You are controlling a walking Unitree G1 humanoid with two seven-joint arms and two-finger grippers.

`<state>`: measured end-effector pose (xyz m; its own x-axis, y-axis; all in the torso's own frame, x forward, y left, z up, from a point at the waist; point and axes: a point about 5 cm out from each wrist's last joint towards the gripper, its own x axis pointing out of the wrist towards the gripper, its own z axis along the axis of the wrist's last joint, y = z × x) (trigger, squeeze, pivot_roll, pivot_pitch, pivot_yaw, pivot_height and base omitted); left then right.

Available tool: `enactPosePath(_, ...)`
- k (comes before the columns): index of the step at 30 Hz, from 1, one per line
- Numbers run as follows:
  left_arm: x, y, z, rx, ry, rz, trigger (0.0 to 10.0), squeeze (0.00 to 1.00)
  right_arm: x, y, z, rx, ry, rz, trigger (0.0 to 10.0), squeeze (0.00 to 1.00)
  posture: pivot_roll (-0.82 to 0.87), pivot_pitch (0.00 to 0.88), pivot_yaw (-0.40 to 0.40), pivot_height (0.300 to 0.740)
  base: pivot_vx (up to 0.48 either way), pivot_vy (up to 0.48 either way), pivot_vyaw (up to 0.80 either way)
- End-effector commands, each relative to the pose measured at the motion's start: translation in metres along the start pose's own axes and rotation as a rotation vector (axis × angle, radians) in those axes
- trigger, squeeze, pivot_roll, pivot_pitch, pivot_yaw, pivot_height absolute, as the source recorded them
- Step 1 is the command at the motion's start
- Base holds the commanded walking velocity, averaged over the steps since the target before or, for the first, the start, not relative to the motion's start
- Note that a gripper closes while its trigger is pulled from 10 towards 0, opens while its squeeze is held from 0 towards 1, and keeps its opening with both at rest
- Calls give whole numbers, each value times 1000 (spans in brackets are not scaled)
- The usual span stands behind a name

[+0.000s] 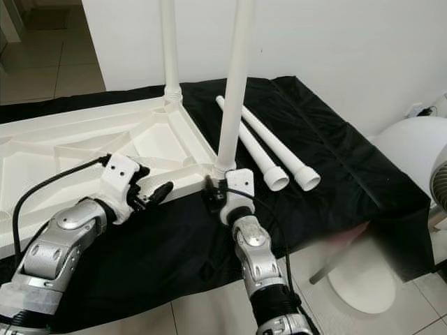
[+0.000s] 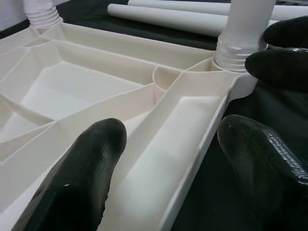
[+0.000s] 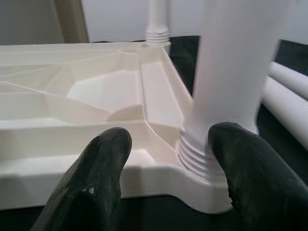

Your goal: Building children table

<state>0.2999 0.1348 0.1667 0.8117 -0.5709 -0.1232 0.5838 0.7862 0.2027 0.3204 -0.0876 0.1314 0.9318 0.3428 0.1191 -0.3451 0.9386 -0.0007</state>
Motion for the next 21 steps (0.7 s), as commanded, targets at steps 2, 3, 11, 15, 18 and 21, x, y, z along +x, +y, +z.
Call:
enactPosePath(2,1,3,-3,39,17,7,10000,0,1,2,0,33,21,79,10000,0,8,6,-43,740,0,0,0)
enactPosePath(3,1,3,-3,39,17,7,10000,0,1,2,0,33,21,79,10000,0,8,6,-43,740,0,0,0)
enactPosePath(11,0,22,-5,53,30,95,10000,0,10,-13,11,31,7,144,10000,0,-5,22,-38,740,0,0,0)
enactPosePath(15,-2,31,-6,88,55,125,10000,0,11,-29,14,29,8,108,10000,0,2,34,-34,740,0,0,0)
enactPosePath(18,-3,36,-7,88,70,144,10000,0,11,-40,17,25,-1,86,10000,0,1,40,-29,740,0,0,0)
enactPosePath(21,-5,36,-9,107,78,139,10000,0,10,-55,20,39,-15,52,10000,0,5,45,-26,740,0,0,0)
